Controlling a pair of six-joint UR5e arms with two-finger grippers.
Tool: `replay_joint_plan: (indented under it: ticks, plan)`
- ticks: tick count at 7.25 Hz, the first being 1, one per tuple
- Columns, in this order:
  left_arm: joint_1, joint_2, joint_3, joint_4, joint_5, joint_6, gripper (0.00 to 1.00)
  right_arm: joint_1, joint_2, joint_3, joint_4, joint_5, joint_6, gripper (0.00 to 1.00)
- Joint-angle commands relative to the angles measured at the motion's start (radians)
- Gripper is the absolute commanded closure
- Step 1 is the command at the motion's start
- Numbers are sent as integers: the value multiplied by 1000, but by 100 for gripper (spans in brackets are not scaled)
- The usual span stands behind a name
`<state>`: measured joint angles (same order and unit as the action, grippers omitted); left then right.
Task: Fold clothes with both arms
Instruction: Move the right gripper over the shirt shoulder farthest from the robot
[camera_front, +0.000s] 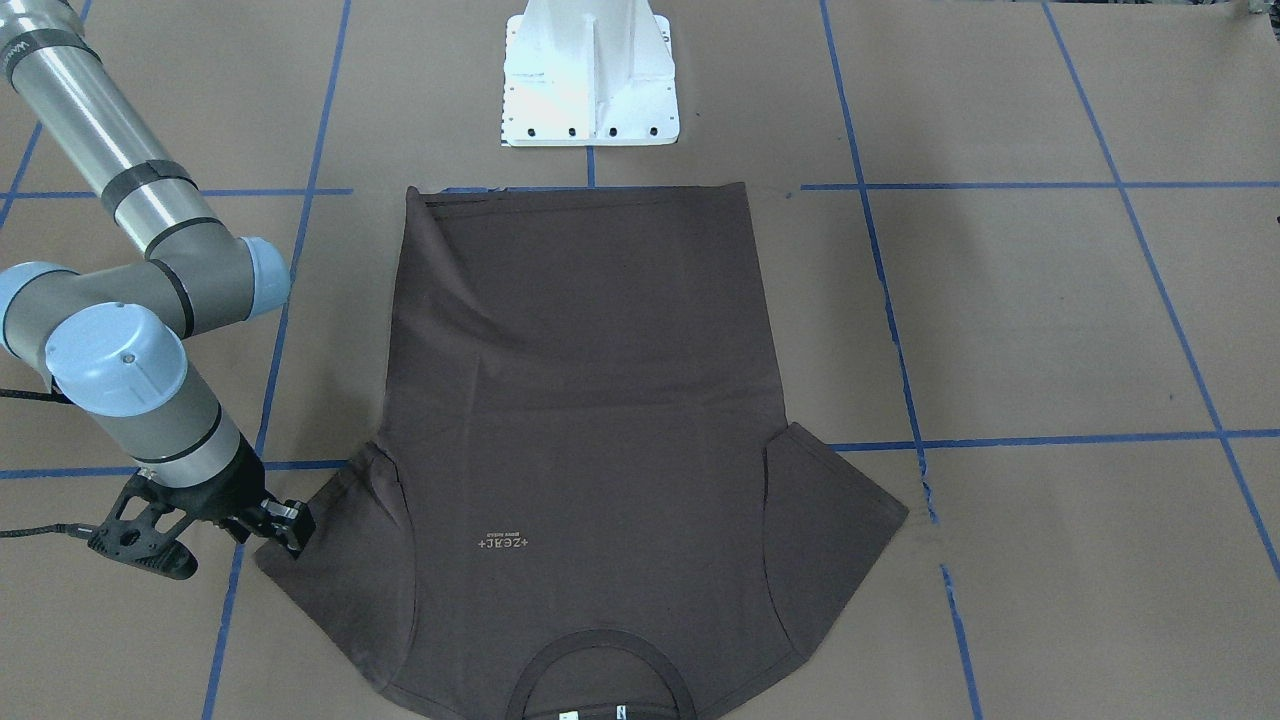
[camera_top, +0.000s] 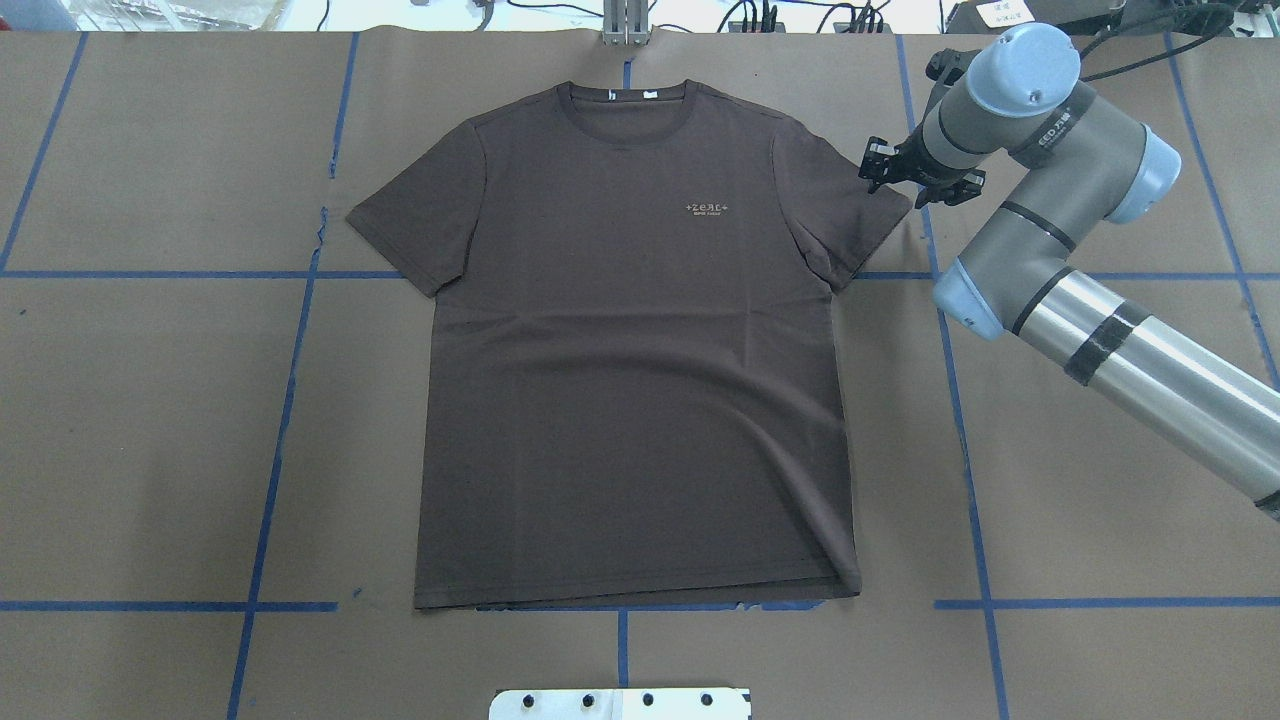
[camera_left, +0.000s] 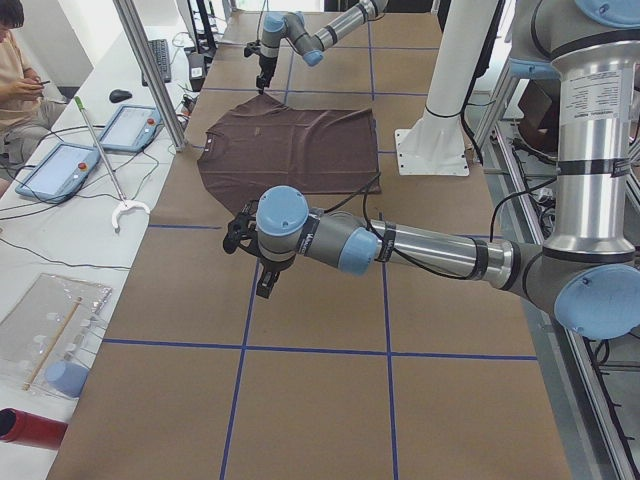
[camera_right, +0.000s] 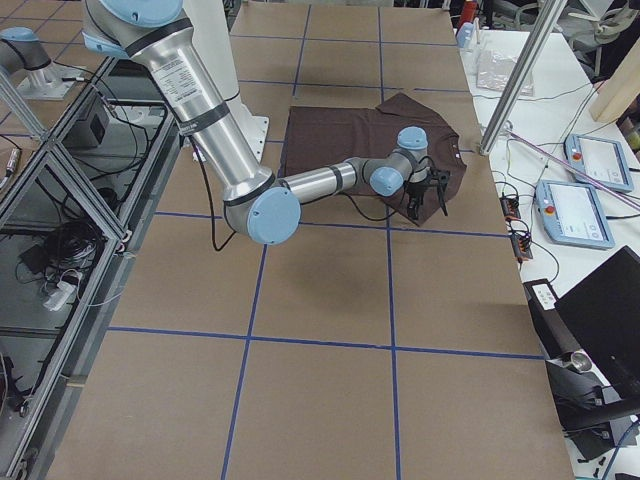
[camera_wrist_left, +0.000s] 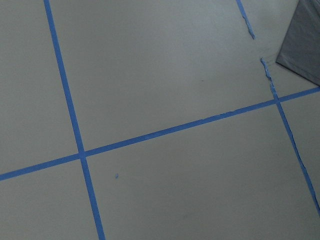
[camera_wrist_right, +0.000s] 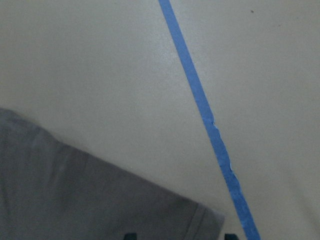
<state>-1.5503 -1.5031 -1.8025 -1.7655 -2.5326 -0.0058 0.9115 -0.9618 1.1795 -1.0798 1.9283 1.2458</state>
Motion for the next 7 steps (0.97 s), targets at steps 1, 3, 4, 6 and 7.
replay_joint_plan:
  ticks: [1, 3, 4, 6, 7]
  plan:
    - [3, 0, 0, 0, 0, 1, 0, 0, 26, -50, 0, -15, -3, 33]
    - [3, 1, 2, 1, 0, 4, 0, 0, 26, -63, 0, -18, -9, 34]
    - [3, 0, 3, 0, 0, 4, 0, 0, 26, -63, 0, -17, -9, 34]
    - [3, 0, 0, 0, 0, 4, 0, 0, 18, -72, 0, -17, -9, 34]
    - [3, 0, 0, 0, 0, 7, 0, 0, 15, -80, 0, -17, -11, 34]
